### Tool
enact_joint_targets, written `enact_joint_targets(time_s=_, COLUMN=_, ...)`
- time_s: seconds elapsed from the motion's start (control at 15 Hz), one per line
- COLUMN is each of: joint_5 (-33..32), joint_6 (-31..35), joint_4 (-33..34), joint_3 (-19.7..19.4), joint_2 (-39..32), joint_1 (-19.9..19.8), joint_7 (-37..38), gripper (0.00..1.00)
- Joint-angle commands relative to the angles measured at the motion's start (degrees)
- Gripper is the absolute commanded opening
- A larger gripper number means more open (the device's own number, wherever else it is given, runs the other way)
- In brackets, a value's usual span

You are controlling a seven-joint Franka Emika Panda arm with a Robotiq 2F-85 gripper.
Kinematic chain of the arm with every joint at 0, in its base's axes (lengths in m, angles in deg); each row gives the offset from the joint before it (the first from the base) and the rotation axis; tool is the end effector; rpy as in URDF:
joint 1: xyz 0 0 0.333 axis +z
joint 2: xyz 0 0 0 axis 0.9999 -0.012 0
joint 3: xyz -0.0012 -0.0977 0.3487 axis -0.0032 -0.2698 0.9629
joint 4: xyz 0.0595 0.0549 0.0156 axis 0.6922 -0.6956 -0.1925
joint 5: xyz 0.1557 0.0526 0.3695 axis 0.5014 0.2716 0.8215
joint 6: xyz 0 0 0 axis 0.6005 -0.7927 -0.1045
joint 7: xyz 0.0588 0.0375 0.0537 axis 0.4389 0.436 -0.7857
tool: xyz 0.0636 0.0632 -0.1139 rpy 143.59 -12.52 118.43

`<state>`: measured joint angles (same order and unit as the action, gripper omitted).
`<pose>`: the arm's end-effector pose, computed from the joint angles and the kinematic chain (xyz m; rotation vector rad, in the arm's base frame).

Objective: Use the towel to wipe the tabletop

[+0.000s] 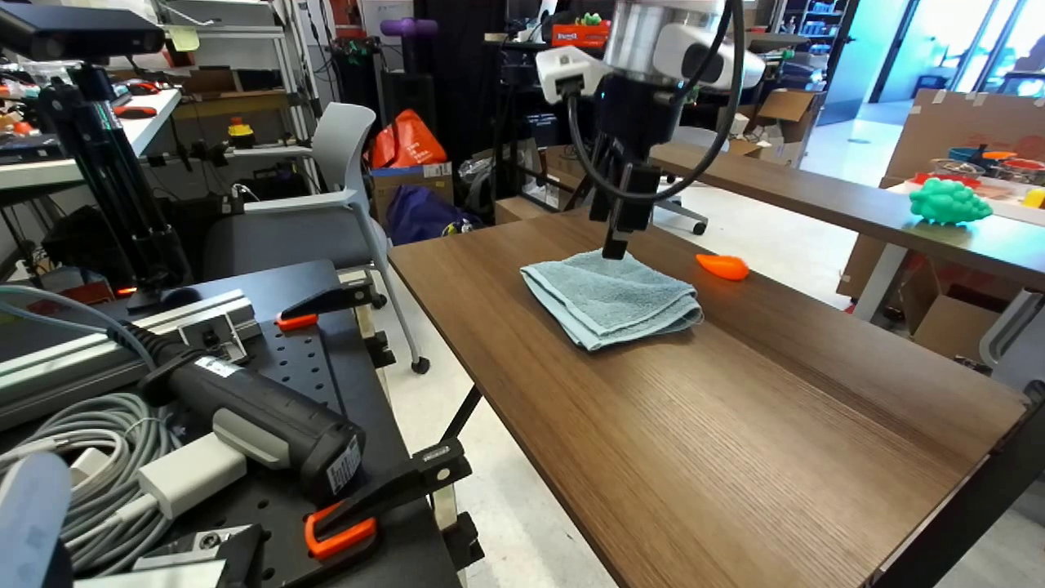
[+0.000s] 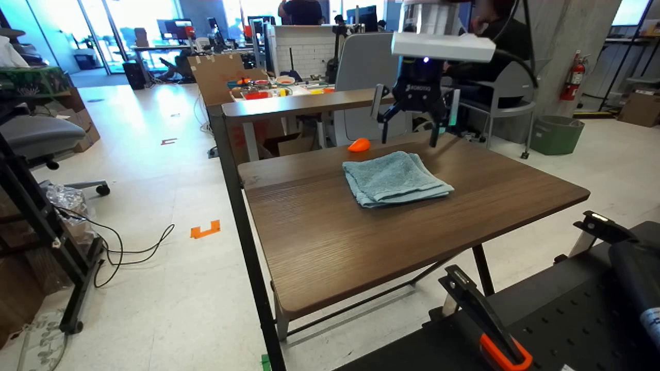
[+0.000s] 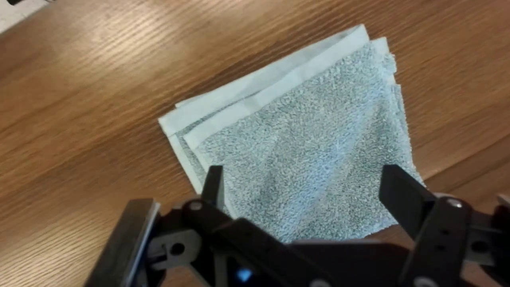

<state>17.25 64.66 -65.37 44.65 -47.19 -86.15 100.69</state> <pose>0.6484 0.0311 0.1909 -2.9977 0.6698 0.1410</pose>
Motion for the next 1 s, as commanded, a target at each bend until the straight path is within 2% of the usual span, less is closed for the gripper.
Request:
enact_joint_targets(time_s=0.0, joint_5=-0.6, joint_6=1.3, joint_4=8.1, joint_3=-0.8, joint_2=-8.0, joint_1=2.2, joint_7=2.2, gripper=1.00)
enact_joint_targets(time_s=0.47, joint_5=-0.1, joint_6=1.9, joint_4=13.3, joint_3=-0.4, joint_2=-16.5, joint_1=2.3, joint_7=-0.2, gripper=1.00)
enact_joint_targets(time_s=0.6, joint_5=0.4, joint_6=0.8, joint_4=11.9, joint_3=-0.4, joint_2=-15.1, joint_1=2.3, joint_7=0.4, gripper=1.00)
enact_joint_targets(time_s=0.93, joint_5=0.7, joint_6=0.0, joint_4=13.2, joint_3=-0.7, joint_2=-15.7, joint_1=1.7, joint_7=0.6, gripper=1.00)
